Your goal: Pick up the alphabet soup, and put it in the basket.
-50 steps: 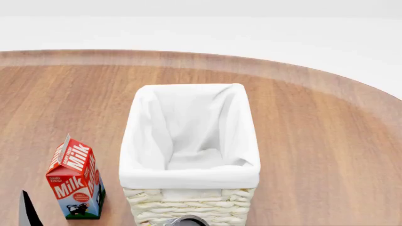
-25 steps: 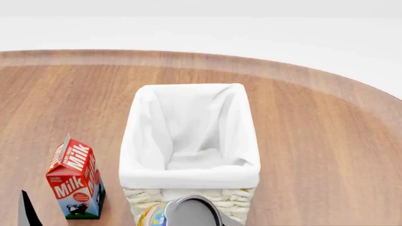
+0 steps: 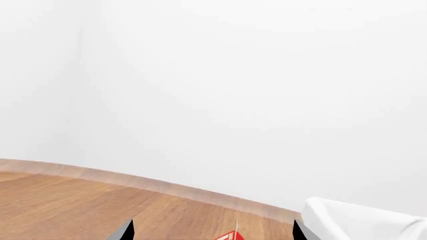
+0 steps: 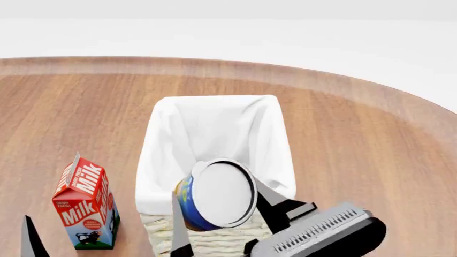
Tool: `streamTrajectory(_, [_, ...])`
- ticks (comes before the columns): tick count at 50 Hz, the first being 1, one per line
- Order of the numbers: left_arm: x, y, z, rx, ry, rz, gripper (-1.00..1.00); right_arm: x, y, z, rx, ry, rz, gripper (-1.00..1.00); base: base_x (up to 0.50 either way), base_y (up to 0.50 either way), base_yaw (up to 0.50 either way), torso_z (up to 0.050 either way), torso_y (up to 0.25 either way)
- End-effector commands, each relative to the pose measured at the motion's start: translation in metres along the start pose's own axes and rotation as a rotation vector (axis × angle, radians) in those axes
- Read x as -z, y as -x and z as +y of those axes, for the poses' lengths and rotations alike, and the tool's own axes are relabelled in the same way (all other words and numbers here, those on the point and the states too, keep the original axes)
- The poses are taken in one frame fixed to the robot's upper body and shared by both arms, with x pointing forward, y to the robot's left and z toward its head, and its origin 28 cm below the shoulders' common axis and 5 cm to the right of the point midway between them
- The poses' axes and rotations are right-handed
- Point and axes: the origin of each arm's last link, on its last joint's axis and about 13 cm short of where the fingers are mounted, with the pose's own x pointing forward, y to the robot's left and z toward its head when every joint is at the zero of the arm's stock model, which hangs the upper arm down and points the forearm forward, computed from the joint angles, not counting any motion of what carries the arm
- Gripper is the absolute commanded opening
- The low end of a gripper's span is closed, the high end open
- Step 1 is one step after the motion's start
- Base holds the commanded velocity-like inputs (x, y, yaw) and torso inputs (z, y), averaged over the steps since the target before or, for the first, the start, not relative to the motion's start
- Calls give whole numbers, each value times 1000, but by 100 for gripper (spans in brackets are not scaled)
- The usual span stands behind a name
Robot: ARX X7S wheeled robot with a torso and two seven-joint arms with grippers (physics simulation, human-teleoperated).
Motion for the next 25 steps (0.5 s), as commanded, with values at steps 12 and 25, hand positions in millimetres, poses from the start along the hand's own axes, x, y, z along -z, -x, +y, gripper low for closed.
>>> streamTrajectory(12, [1,0,-1,4,-1,1,100,-26,-54,-12,115,113,21,-100,0,0,0,0,1])
streamTrajectory(25, [-1,1,0,3,0,-1,100,-35,-74,-16,198,195,44,-100,0,0,0,0,0])
